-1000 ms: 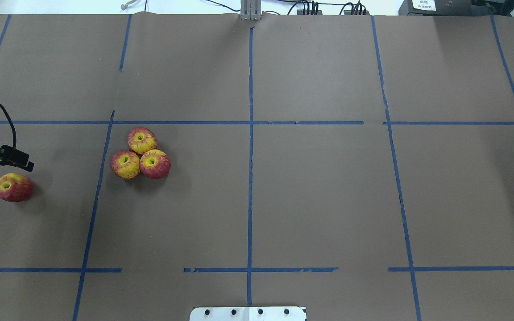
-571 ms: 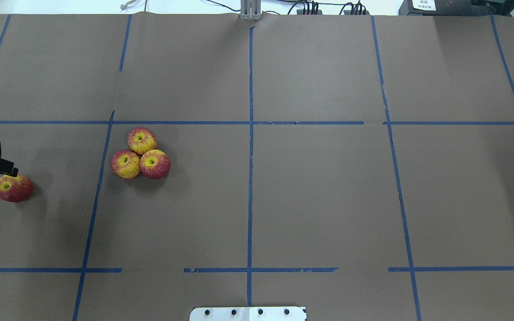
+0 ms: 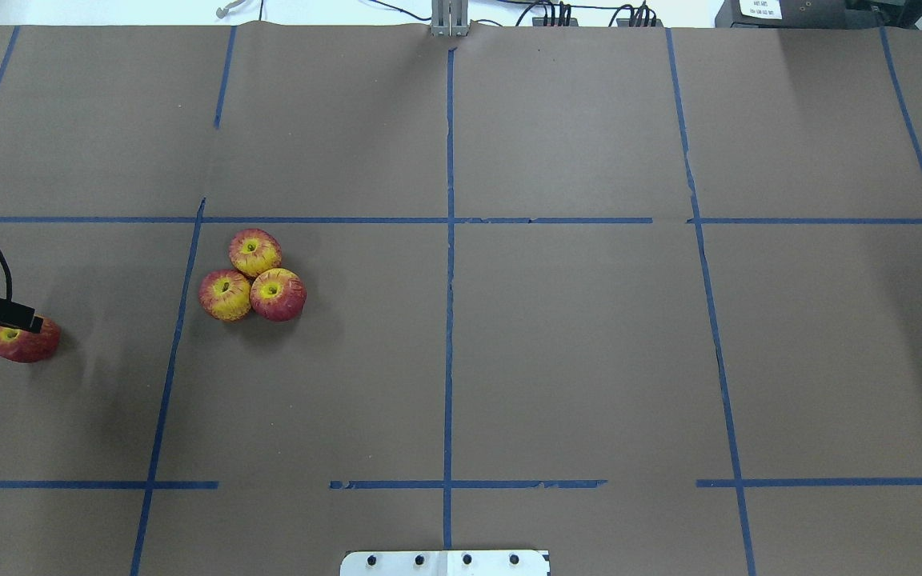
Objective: Stack apples
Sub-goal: 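Lower the left gripper onto the lone red apple and close it, then lift the apple with the left gripper and carry it over the three-apple cluster, then lower the apple onto the top of the cluster and open the left gripper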
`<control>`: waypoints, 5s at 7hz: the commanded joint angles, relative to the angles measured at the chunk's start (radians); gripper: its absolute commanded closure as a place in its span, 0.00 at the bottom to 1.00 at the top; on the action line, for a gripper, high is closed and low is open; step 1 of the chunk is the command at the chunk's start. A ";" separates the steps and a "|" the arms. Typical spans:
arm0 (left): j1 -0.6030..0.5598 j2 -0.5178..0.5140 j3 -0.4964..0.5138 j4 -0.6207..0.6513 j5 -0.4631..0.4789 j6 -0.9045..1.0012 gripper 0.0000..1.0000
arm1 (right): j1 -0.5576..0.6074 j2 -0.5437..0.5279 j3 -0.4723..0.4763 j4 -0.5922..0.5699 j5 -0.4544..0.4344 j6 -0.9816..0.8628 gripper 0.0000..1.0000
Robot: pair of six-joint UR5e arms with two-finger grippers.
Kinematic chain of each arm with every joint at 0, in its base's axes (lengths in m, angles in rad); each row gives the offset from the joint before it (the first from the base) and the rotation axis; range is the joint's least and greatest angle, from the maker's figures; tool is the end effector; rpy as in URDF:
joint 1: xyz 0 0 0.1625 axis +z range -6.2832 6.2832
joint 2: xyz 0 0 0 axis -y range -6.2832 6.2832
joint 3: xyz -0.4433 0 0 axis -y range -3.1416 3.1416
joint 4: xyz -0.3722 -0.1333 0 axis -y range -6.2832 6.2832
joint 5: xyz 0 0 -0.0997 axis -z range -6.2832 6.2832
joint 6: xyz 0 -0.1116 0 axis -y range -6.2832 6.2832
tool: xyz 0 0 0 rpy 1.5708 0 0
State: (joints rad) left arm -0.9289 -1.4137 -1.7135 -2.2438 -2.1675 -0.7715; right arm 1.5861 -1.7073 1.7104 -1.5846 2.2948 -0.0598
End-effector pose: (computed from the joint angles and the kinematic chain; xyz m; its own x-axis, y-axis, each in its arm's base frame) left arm 0.2058 -0.3932 0.6177 0.6575 0.1109 -0.7453 -0.0210 0.9914 0.1289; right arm 0.0657 -0.4097 0.6852 0.7485 -0.0412 0.6618 0.0295 0.9991 0.0289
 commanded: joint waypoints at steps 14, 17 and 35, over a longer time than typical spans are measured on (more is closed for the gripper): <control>0.153 -0.501 -0.089 0.369 0.027 -0.370 1.00 | 0.000 0.000 0.000 0.000 0.000 0.000 0.00; 0.162 -0.495 -0.080 0.377 0.044 -0.374 1.00 | 0.000 0.000 0.000 0.000 0.000 0.000 0.00; 0.182 -0.493 -0.083 0.377 0.107 -0.373 0.00 | 0.000 0.000 0.000 0.000 0.000 0.000 0.00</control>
State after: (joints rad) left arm -0.7391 -1.9085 -1.7800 -1.8669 -2.0613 -1.1460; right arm 1.5861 -1.7073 1.7104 -1.5846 2.2948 -0.0588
